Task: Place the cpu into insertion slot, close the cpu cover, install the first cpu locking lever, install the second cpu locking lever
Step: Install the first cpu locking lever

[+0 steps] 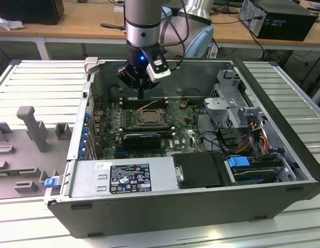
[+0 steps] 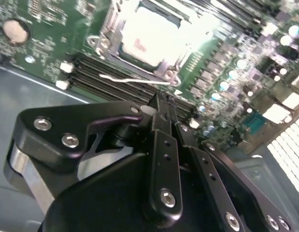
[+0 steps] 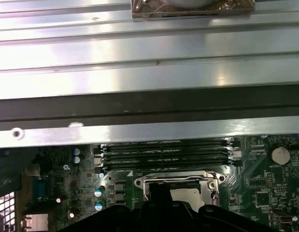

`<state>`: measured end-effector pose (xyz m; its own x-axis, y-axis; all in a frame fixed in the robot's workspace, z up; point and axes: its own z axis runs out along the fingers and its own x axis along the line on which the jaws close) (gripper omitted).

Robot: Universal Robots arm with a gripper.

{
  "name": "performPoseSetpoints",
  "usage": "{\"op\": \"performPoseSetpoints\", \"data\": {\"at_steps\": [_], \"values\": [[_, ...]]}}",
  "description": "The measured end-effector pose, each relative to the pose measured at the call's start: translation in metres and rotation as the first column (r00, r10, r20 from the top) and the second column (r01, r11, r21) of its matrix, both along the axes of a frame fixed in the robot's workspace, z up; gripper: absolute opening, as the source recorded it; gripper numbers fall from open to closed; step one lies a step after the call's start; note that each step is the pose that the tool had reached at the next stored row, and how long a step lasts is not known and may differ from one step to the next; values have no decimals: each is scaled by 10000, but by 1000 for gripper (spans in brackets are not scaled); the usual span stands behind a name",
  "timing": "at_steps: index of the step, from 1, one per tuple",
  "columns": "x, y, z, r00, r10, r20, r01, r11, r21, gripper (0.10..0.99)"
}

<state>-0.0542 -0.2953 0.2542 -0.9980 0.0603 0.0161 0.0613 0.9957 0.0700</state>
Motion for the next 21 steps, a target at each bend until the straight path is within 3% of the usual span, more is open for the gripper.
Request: {"op": "performPoseSetpoints", "data": {"at_steps": [4, 5, 8, 9, 15, 21], "values": [[68, -1, -20, 10000, 34, -1, -34, 10000, 31, 106], [70, 0, -24, 9999, 125, 4, -125, 9998, 167, 106], [70, 0, -32, 9991, 391, 153, -394, 9991, 175, 106], [79, 0, -59, 9985, 514, 179, -517, 9985, 173, 106], [182, 16, -183, 9973, 710, 178, -713, 9973, 169, 106], [226, 66, -242, 9960, 874, 208, -878, 9960, 171, 106]]}}
